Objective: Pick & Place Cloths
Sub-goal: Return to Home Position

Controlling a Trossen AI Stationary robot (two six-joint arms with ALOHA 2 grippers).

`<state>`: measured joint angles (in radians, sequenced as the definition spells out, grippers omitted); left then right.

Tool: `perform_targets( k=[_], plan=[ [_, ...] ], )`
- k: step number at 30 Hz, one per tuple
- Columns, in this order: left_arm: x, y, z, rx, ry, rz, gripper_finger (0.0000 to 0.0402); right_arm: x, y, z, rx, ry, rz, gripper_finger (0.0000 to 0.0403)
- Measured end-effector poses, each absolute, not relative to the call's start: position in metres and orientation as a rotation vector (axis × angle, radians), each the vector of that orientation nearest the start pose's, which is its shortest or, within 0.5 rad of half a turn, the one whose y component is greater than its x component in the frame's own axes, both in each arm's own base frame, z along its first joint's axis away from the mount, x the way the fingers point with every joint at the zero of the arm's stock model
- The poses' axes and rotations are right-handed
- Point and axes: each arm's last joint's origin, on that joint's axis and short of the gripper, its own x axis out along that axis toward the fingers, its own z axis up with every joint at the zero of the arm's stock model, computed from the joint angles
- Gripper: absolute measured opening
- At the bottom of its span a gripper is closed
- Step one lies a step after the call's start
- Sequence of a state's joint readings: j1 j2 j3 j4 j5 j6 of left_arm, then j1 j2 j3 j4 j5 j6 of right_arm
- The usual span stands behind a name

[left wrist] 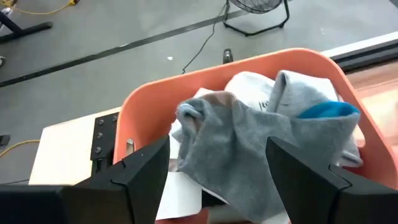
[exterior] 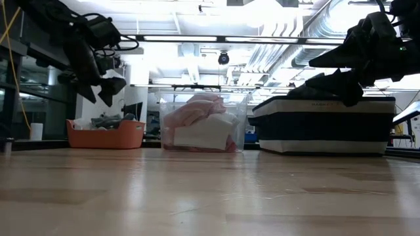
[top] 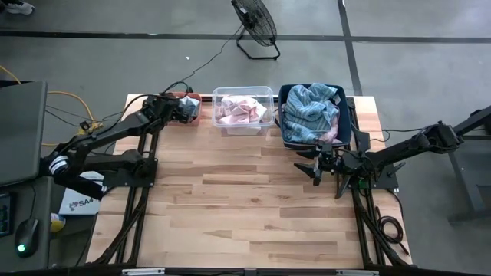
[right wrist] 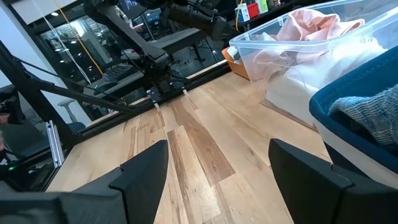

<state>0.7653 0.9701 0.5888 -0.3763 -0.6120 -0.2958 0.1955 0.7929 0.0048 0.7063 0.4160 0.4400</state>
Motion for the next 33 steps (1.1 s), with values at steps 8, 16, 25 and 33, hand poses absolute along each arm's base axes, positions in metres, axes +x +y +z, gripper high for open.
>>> perform_targets(
  k=[8,16,25,33],
  plan=[
    [0.121,0.144,0.221,-0.29,0.608,1.449,0.0257,0.143,0.016,0.152,0.413,0.028,-0.234,0.027],
    [0.128,0.138,0.223,-0.227,0.615,1.387,0.0257,0.144,0.016,0.153,0.413,0.028,-0.234,0.027],
    [0.155,0.09,0.211,-0.034,0.374,0.823,0.0257,0.144,0.016,0.153,0.413,0.028,-0.234,0.027],
    [0.139,0.042,0.18,0.123,0.261,0.518,0.0257,0.144,0.016,0.153,0.414,0.028,-0.234,0.027]
  ],
)
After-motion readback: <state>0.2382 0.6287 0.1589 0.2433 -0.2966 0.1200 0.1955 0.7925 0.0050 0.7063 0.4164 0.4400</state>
